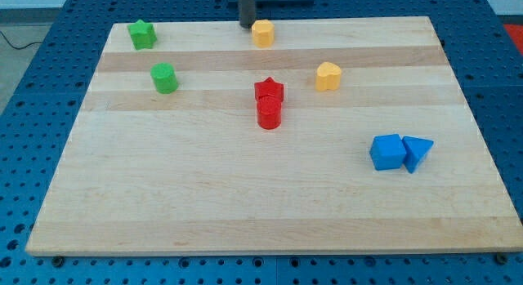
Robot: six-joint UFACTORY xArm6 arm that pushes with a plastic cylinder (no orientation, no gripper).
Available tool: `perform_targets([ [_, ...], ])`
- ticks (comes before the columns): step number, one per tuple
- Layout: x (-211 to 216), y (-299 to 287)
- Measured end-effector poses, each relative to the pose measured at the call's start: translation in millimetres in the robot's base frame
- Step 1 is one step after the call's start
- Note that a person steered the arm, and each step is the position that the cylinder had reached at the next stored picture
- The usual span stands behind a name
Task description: Push the green circle vertically to the top of the blue triangle
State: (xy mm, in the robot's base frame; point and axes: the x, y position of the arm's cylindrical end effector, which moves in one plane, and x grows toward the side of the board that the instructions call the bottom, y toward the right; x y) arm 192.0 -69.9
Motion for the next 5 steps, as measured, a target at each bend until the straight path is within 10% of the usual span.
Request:
perform_targets([
  [5, 114, -60],
])
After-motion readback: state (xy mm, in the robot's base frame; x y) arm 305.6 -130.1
